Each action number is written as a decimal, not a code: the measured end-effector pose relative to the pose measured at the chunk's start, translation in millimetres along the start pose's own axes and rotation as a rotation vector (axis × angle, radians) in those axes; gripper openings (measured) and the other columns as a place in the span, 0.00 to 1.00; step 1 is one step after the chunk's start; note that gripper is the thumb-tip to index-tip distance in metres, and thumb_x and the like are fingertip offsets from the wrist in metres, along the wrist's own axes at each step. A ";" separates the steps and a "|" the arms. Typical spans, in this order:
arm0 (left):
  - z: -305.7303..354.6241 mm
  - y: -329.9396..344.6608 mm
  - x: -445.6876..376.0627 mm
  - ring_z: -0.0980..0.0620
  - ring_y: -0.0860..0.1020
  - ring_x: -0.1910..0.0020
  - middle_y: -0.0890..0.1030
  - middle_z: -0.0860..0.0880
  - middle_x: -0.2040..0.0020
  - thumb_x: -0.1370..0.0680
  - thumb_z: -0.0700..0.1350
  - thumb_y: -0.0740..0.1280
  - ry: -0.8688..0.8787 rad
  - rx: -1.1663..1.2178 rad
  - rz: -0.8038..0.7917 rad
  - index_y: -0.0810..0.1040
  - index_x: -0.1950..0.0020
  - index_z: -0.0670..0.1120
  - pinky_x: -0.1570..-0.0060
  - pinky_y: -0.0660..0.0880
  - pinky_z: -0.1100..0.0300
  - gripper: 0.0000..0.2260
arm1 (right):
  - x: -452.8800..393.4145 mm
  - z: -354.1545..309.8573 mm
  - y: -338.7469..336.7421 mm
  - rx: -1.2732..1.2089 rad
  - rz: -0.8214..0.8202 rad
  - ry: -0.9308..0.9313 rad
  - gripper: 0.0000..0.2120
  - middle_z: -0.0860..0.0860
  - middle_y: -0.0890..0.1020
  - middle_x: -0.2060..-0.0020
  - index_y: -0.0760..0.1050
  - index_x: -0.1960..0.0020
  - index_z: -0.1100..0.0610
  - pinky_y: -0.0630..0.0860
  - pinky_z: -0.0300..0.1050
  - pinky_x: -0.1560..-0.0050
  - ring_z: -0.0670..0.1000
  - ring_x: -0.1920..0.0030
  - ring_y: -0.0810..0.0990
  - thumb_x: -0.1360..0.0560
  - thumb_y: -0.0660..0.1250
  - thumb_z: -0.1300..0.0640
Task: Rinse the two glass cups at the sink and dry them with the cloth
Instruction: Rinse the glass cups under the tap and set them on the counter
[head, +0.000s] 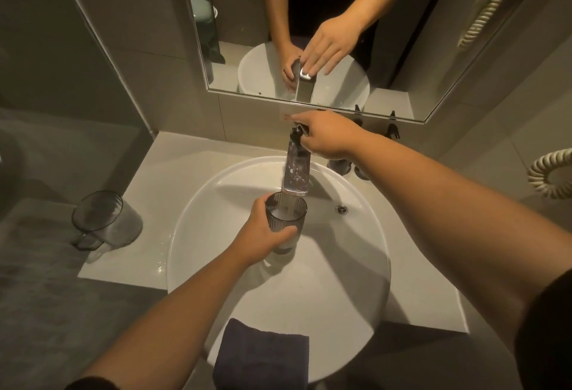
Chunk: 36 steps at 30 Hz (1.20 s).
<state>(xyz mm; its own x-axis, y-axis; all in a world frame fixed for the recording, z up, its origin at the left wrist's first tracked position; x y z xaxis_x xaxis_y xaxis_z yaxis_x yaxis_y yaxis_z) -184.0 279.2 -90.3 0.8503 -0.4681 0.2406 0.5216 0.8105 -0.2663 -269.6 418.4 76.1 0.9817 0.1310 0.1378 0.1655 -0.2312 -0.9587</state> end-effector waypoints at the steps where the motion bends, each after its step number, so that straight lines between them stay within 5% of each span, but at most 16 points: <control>1: -2.4 -0.3 -1.4 0.60 0.75 0.40 0.74 0.55 0.37 0.26 0.48 0.75 -0.027 0.044 -0.001 0.60 0.30 0.55 0.46 0.72 0.65 0.31 | 3.2 2.7 0.1 -0.103 0.036 -0.013 0.21 0.58 0.76 0.39 0.69 0.33 0.58 0.74 0.52 0.43 0.58 0.41 0.75 0.25 0.62 0.57; 4: -12.1 -1.4 -5.8 0.62 0.75 0.41 0.75 0.55 0.38 0.25 0.47 0.74 -0.080 0.142 -0.006 0.63 0.31 0.53 0.51 0.73 0.66 0.28 | 28.4 24.6 2.1 -0.393 0.259 0.060 0.28 0.52 0.67 0.28 0.63 0.27 0.50 0.65 0.49 0.30 0.51 0.29 0.65 0.26 0.63 0.51; 7: -19.5 -1.4 -7.0 0.62 0.76 0.42 0.76 0.56 0.39 0.25 0.49 0.74 -0.111 0.186 -0.021 0.64 0.32 0.54 0.48 0.74 0.63 0.27 | 76.6 65.5 48.3 -0.836 0.474 0.394 0.24 0.50 0.68 0.29 0.65 0.27 0.52 0.63 0.46 0.30 0.49 0.30 0.67 0.23 0.62 0.51; 10: -22.4 -2.4 -9.2 0.59 0.77 0.41 0.76 0.56 0.39 0.30 0.54 0.73 -0.134 0.242 -0.013 0.65 0.32 0.53 0.43 0.75 0.57 0.29 | 98.9 67.3 133.0 -1.020 0.271 0.606 0.20 0.56 0.74 0.34 0.71 0.32 0.55 0.68 0.55 0.33 0.55 0.36 0.73 0.20 0.58 0.47; 14: -22.6 0.2 -13.3 0.55 0.77 0.40 0.77 0.50 0.37 0.24 0.50 0.72 -0.150 0.317 -0.014 0.68 0.33 0.51 0.42 0.76 0.56 0.22 | 104.8 31.8 193.8 -1.241 -0.018 0.580 0.17 0.49 0.80 0.43 0.76 0.41 0.49 0.73 0.56 0.37 0.53 0.40 0.78 0.19 0.53 0.44; 17: -23.0 2.4 -13.8 0.49 0.79 0.38 0.79 0.46 0.36 0.20 0.51 0.68 -0.194 0.417 -0.017 0.71 0.35 0.50 0.37 0.76 0.50 0.16 | 98.6 15.5 194.5 -1.337 -0.057 0.540 0.16 0.49 0.84 0.48 0.79 0.43 0.51 0.76 0.51 0.44 0.53 0.45 0.81 0.18 0.53 0.50; 20: -24.0 4.4 -12.5 0.43 0.79 0.36 0.80 0.41 0.36 0.21 0.57 0.65 -0.256 0.454 -0.059 0.71 0.30 0.45 0.38 0.78 0.44 0.23 | 95.5 10.1 194.3 -1.370 -0.081 0.516 0.16 0.52 0.85 0.49 0.79 0.42 0.54 0.77 0.47 0.50 0.51 0.52 0.82 0.19 0.55 0.52; 25: -17.9 4.8 -7.4 0.52 0.82 0.46 0.84 0.48 0.44 0.14 0.51 0.52 -0.282 0.468 -0.091 0.77 0.37 0.47 0.48 0.78 0.58 0.17 | 94.9 9.6 211.3 -1.418 -0.134 0.532 0.21 0.64 0.79 0.41 0.77 0.39 0.55 0.71 0.54 0.48 0.57 0.51 0.77 0.25 0.58 0.44; 27: -21.0 5.7 -6.4 0.52 0.81 0.48 0.83 0.50 0.44 0.13 0.51 0.50 -0.306 0.485 -0.091 0.77 0.35 0.45 0.45 0.77 0.56 0.19 | 97.1 13.0 214.9 -1.470 -0.133 0.569 0.20 0.62 0.80 0.41 0.76 0.37 0.56 0.75 0.58 0.42 0.59 0.45 0.80 0.21 0.55 0.48; 29: -23.0 6.6 -6.9 0.51 0.81 0.48 0.82 0.48 0.42 0.13 0.50 0.50 -0.311 0.492 -0.096 0.78 0.35 0.45 0.45 0.78 0.55 0.19 | 99.2 16.7 214.0 -1.506 -0.130 0.598 0.19 0.57 0.82 0.42 0.76 0.37 0.56 0.75 0.63 0.39 0.60 0.42 0.81 0.19 0.54 0.49; 33: -23.4 9.3 -7.7 0.54 0.81 0.60 0.82 0.47 0.46 0.15 0.48 0.57 -0.321 0.440 -0.088 0.76 0.37 0.44 0.65 0.78 0.63 0.13 | 99.2 21.3 218.2 -1.594 -0.141 0.612 0.22 0.56 0.83 0.43 0.77 0.37 0.53 0.74 0.62 0.38 0.59 0.42 0.81 0.19 0.51 0.44; 36: -18.7 9.5 -7.2 0.51 0.79 0.58 0.80 0.47 0.48 0.17 0.51 0.63 -0.331 0.418 -0.046 0.74 0.41 0.46 0.61 0.80 0.59 0.10 | 99.8 20.3 217.7 -1.642 -0.152 0.604 0.25 0.54 0.83 0.42 0.75 0.35 0.49 0.77 0.57 0.41 0.55 0.42 0.82 0.19 0.48 0.37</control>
<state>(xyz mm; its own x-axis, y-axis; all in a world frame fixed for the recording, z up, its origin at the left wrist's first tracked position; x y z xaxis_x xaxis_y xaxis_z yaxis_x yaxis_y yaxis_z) -183.8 283.6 -112.1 0.7240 -0.4253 0.5431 0.4279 0.8944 0.1300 -137.5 400.7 -123.9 0.7810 -0.0142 0.6244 -0.2080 -0.9486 0.2386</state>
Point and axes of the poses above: each hand's wrist, its own x-axis away from the middle knuckle, its own y-axis out of the palm, z = x × y, the point moved 10 cm from there along -x, towards the middle knuckle
